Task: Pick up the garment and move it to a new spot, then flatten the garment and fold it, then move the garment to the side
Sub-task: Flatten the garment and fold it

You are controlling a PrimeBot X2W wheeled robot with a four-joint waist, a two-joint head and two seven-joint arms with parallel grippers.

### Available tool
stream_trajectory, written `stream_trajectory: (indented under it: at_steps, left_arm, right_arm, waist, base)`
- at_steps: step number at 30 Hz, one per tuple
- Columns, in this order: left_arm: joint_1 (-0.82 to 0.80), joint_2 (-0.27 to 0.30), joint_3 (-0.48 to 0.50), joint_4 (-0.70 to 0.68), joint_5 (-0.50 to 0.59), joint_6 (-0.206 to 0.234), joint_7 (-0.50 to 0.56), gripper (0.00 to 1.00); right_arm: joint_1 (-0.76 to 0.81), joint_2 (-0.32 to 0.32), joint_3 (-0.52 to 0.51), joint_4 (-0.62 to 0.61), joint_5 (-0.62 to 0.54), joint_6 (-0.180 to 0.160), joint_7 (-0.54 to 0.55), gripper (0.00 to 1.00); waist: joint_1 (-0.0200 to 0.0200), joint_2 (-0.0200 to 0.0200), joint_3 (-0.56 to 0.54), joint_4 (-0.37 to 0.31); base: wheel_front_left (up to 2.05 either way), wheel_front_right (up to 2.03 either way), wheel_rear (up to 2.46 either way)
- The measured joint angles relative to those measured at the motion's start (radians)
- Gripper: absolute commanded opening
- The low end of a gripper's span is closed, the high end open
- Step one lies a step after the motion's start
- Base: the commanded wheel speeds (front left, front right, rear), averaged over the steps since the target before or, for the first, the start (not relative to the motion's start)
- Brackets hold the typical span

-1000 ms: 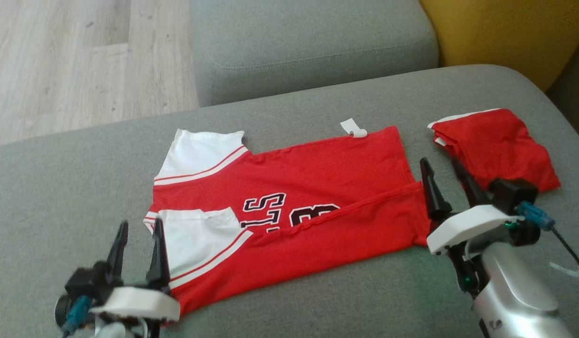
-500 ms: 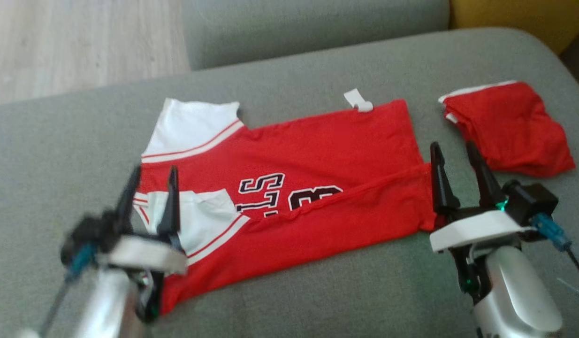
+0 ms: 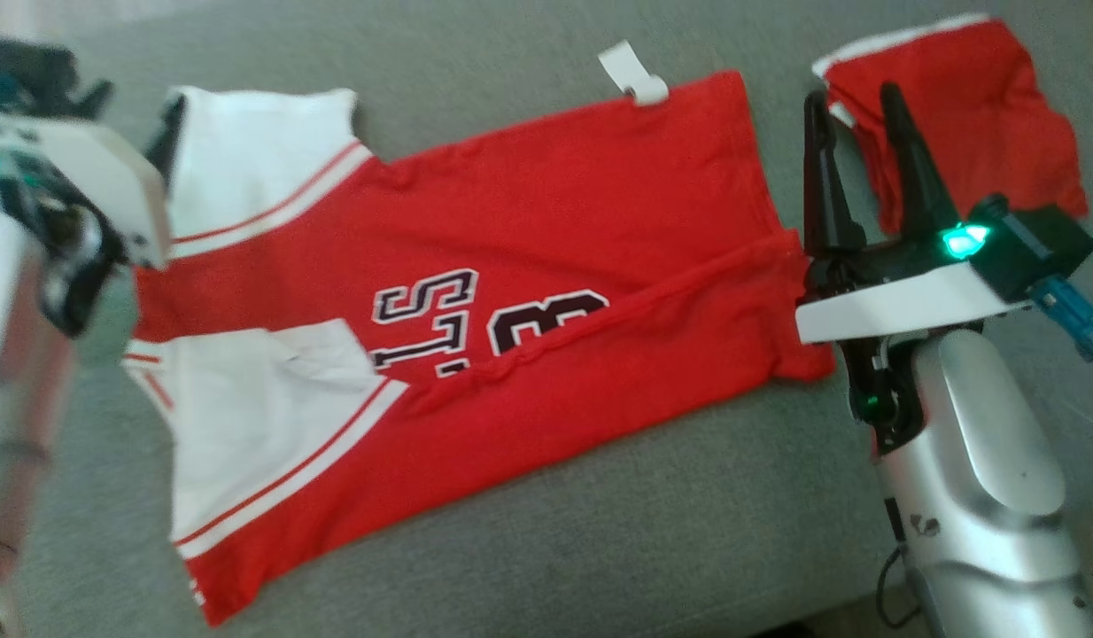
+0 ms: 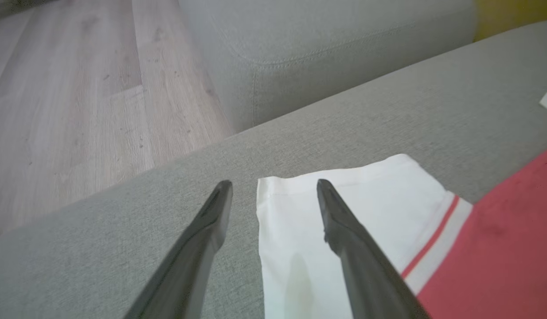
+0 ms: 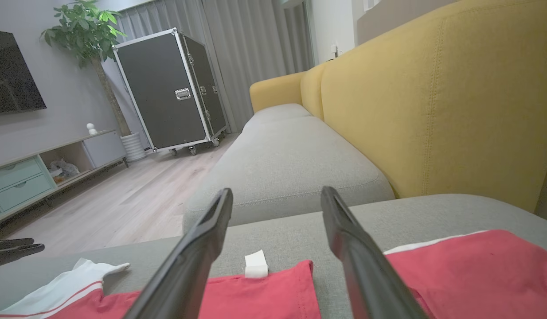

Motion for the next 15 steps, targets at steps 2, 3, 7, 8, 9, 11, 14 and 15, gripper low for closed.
stream_trajectory:
  at_steps: [2,3,7,8,9,11,14,15]
  left_arm:
    - [-0.048,0.028,-0.028,0.034,-0.026,0.0,0.038,1.0]
    - [-0.069,0.04,-0.039,0.05,-0.035,0.0,0.055,1.0]
    - [-0.122,0.074,-0.088,0.111,-0.073,0.0,0.109,1.0]
    - [-0.128,0.078,-0.094,0.126,-0.087,0.0,0.123,1.0]
    - [-0.133,0.083,-0.103,0.141,-0.099,0.0,0.139,1.0]
    - [-0.144,0.091,-0.125,0.155,-0.109,0.0,0.152,1.0]
    - [-0.184,0.107,-0.139,0.18,-0.139,0.0,0.16,1.0]
    - [-0.198,0.107,-0.155,0.188,-0.163,0.0,0.174,1.0]
  right_arm:
    - [-0.011,0.0,0.006,-0.012,0.007,0.0,-0.003,1.0]
    - [-0.014,0.0,0.009,-0.017,0.011,0.0,-0.003,1.0]
    - [-0.027,0.0,0.017,-0.042,0.021,0.0,-0.003,1.0]
    - [-0.028,0.0,0.016,-0.049,0.026,0.0,-0.003,1.0]
    - [-0.027,0.0,0.013,-0.056,0.035,0.0,-0.003,1.0]
    - [-0.027,0.0,0.001,-0.075,0.069,0.0,-0.003,1.0]
    - [-0.027,0.0,-0.002,-0.095,0.071,0.0,-0.003,1.0]
    - [-0.027,0.0,-0.005,-0.105,0.071,0.0,-0.003,1.0]
  waist:
    - [0.0,0.0,0.032,-0.019]
    - [0.0,0.0,0.047,-0.029]
    - [-0.0002,0.0,0.094,-0.071]
    - [-0.0002,0.0,0.104,-0.08]
    - [-0.0002,0.0,0.113,-0.088]
    - [-0.0002,0.0,0.129,-0.101]
    - [-0.0004,0.0,0.145,-0.113]
    - [-0.0003,0.0,0.151,-0.115]
  base:
    - [0.0,0.0,0.0]
    - [0.0,0.0,0.0]
    - [0.0,0.0,0.0]
    - [0.0,0.0,0.0]
    - [0.0,0.0,0.0]
    - [0.0,0.0,0.0]
    - [0.0,0.0,0.0]
    - [0.0,0.0,0.0]
